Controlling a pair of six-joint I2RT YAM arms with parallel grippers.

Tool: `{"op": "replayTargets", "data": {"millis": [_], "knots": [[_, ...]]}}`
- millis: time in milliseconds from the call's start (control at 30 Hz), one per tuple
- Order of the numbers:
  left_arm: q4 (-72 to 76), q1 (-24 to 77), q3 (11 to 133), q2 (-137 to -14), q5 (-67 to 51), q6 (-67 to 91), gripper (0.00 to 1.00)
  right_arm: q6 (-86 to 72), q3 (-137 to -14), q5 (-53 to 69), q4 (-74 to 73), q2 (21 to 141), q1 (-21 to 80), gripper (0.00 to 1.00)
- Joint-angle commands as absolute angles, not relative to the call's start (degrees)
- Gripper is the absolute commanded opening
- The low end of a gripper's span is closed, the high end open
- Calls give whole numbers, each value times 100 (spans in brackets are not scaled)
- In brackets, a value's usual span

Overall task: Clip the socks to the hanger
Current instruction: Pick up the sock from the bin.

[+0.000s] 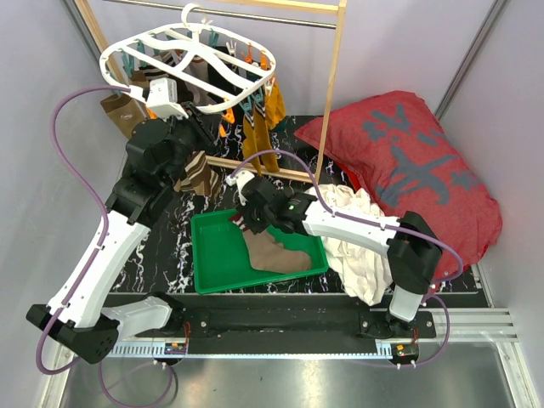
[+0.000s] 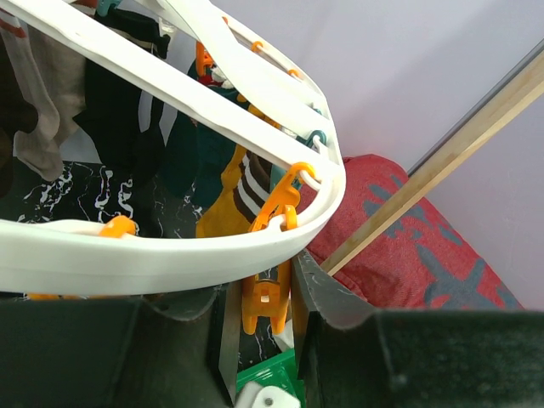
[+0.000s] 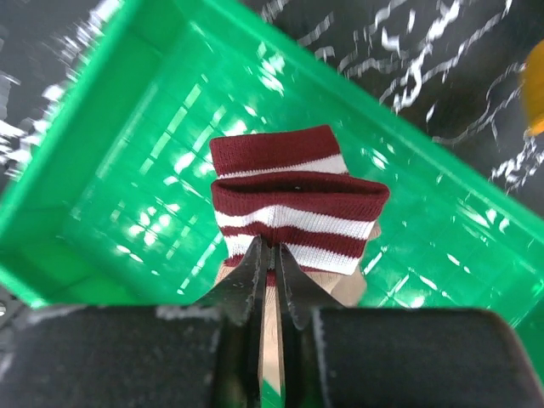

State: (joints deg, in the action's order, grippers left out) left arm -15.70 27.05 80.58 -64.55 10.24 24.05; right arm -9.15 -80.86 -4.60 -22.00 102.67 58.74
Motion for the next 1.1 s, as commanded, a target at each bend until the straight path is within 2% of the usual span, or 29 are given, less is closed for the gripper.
{"op": "replayTargets", "data": {"millis": [0,300,400,567,633,733,867,1067], "knots": [[-1389,2681,8042,-6381,914,2434,0,-967,-7901,-299,-1590,10177,5740,11],[-1362,2681,8024,-6363,897,2434,0,-1266,-7445,-114,-2048,10283,5651,11],[-1336,2681,7989,-6346,888,2443,0,-1257,-7383,-44,-2197,10248,5643,20],[-1354,2681,7989,-6346,844,2470,0,-1459,-7400,-70,-2539,10257,5625,22],[-1353,2681,7981,-6311,870,2487,0,-1529,-7470,-36,-2706,10231,5608,27],[-1327,2681,7963,-6249,914,2496,0,-1582,-7760,-61,-3259,10196,5599,30],[-1213,2681,7875,-6205,923,2531,0,-1398,-8401,-123,-3489,10282,5590,39],[-1239,2681,7901,-6267,809,2566,0,-1169,-9350,-194,-3893,11266,5590,39]]}}
